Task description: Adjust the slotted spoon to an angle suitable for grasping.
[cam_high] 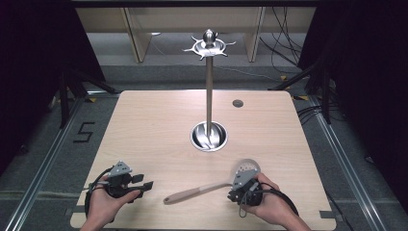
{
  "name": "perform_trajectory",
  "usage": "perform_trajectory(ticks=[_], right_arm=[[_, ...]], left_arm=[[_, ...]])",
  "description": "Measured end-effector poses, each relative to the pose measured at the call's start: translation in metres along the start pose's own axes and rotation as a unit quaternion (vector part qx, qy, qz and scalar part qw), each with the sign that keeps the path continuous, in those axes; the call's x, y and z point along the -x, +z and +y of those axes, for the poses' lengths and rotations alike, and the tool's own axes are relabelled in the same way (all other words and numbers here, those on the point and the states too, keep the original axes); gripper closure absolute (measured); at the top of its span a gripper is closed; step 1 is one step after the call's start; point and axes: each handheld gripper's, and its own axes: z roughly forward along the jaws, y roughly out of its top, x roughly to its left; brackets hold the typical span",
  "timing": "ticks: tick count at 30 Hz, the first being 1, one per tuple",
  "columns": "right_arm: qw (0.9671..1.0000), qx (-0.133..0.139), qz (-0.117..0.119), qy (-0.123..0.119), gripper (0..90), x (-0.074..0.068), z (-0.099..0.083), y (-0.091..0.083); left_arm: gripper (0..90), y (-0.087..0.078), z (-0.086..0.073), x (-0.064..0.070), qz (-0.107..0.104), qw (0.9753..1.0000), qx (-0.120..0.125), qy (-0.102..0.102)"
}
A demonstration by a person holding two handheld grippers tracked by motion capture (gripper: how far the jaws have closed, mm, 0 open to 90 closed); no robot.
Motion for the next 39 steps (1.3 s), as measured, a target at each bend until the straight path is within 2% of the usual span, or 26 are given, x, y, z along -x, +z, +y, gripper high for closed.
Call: perform_trajectory(ticks=[1,2,4,6,7,8,9,13,15,16,18,19,22,23,24,26,27,28,29,30,31,33,35,36,38,39], right_arm=[[1.0000,0.000,0.000,0.000,86.7,0.000,0.000,0.000],[0.9996,-0.015,-0.003,0.023,90.0,0.003,-0.001,-0.001],[0.9995,-0.018,0.000,0.024,90.0,0.007,-0.002,0.001],[0.9987,-0.023,-0.004,0.045,90.0,0.008,-0.003,-0.001],[0.9985,-0.018,-0.004,0.051,90.0,0.008,-0.004,0.000],[0.9986,-0.019,-0.005,0.048,90.0,0.010,-0.004,-0.001],[0.9979,-0.021,-0.002,0.061,90.0,0.009,-0.005,-0.001],[0.9975,-0.021,-0.006,0.067,90.0,0.014,-0.007,-0.002],[0.9968,-0.021,-0.006,0.077,90.0,0.013,-0.007,-0.002],[0.9966,-0.012,-0.016,0.079,90.0,0.014,-0.007,-0.001],[0.9968,-0.014,-0.012,0.077,90.0,0.015,-0.006,-0.004],[0.9960,-0.004,-0.024,0.086,90.0,0.016,-0.006,-0.004],[0.9956,-0.002,-0.024,0.090,90.0,0.018,-0.007,-0.005],[0.9945,-0.002,-0.028,0.101,90.0,0.019,-0.009,-0.004],[0.9941,-0.001,-0.027,0.105,90.0,0.020,-0.010,-0.004],[0.9942,-0.006,-0.019,0.106,90.0,0.022,-0.011,-0.007],[0.9945,-0.003,-0.021,0.102,90.0,0.022,-0.011,-0.007],[0.9945,-0.001,-0.021,0.103,90.0,0.022,-0.012,-0.008],[0.9939,0.004,-0.030,0.106,90.0,0.022,-0.012,-0.007],[0.9935,-0.002,-0.024,0.112,90.0,0.021,-0.011,-0.010],[0.9940,0.008,-0.023,0.107,90.0,0.022,-0.012,-0.009],[0.9948,0.003,-0.029,0.097,90.0,0.023,-0.011,-0.011],[0.9942,0.000,-0.028,0.104,90.0,0.021,-0.010,-0.012],[0.9947,0.002,-0.030,0.098,90.0,0.021,-0.011,-0.012],[0.9931,0.001,-0.024,0.115,89.8,0.017,-0.012,-0.012],[0.9946,0.002,-0.029,0.100,89.6,0.019,-0.012,-0.012]], left_arm=[[49.8,-0.001,0.000,0.000,-0.002,1.0000,-0.006,0.003],[52.5,-0.001,0.000,0.000,-0.007,1.0000,-0.006,0.002],[54.5,-0.001,0.001,0.002,-0.012,0.9999,-0.009,0.000],[56.9,0.000,0.001,0.002,-0.015,0.9998,-0.010,0.004],[58.4,0.001,0.001,0.004,-0.017,0.9998,-0.007,-0.008],[60.3,0.001,0.002,0.002,-0.018,0.9997,-0.014,0.000],[62.3,0.001,0.003,0.002,-0.020,0.9996,-0.020,0.001],[72.5,0.003,0.004,0.004,-0.025,0.9993,-0.029,0.001],[78.2,0.002,0.004,0.007,-0.029,0.9985,-0.044,0.017],[80.7,0.003,0.002,0.010,-0.035,0.9978,-0.049,0.028],[85.0,0.002,0.002,0.012,-0.039,0.9974,-0.053,0.029],[87.0,0.000,0.003,0.015,-0.043,0.9966,-0.059,0.040],[89.2,-0.001,0.004,0.018,-0.049,0.9957,-0.062,0.048],[89.3,-0.001,0.004,0.019,-0.054,0.9948,-0.067,0.055],[89.3,0.000,0.004,0.023,-0.069,0.9930,-0.075,0.060],[89.3,0.003,0.004,0.026,-0.078,0.9913,-0.088,0.060],[89.3,0.005,0.004,0.027,-0.078,0.9902,-0.095,0.067],[89.3,0.005,0.004,0.027,-0.078,0.9902,-0.095,0.067],[89.3,0.007,0.003,0.032,-0.085,0.9885,-0.105,0.068],[89.3,0.007,0.003,0.033,-0.089,0.9868,-0.111,0.078],[89.3,0.008,0.002,0.034,-0.089,0.9857,-0.119,0.080],[89.3,0.008,0.000,0.035,-0.089,0.9852,-0.122,0.082],[89.3,0.007,0.000,0.037,-0.089,0.9849,-0.125,0.079],[89.4,0.007,0.000,0.038,-0.091,0.9838,-0.132,0.081],[89.4,0.008,-0.001,0.040,-0.091,0.9827,-0.141,0.078],[89.4,0.008,-0.001,0.040,-0.091,0.9827,-0.141,0.078]])
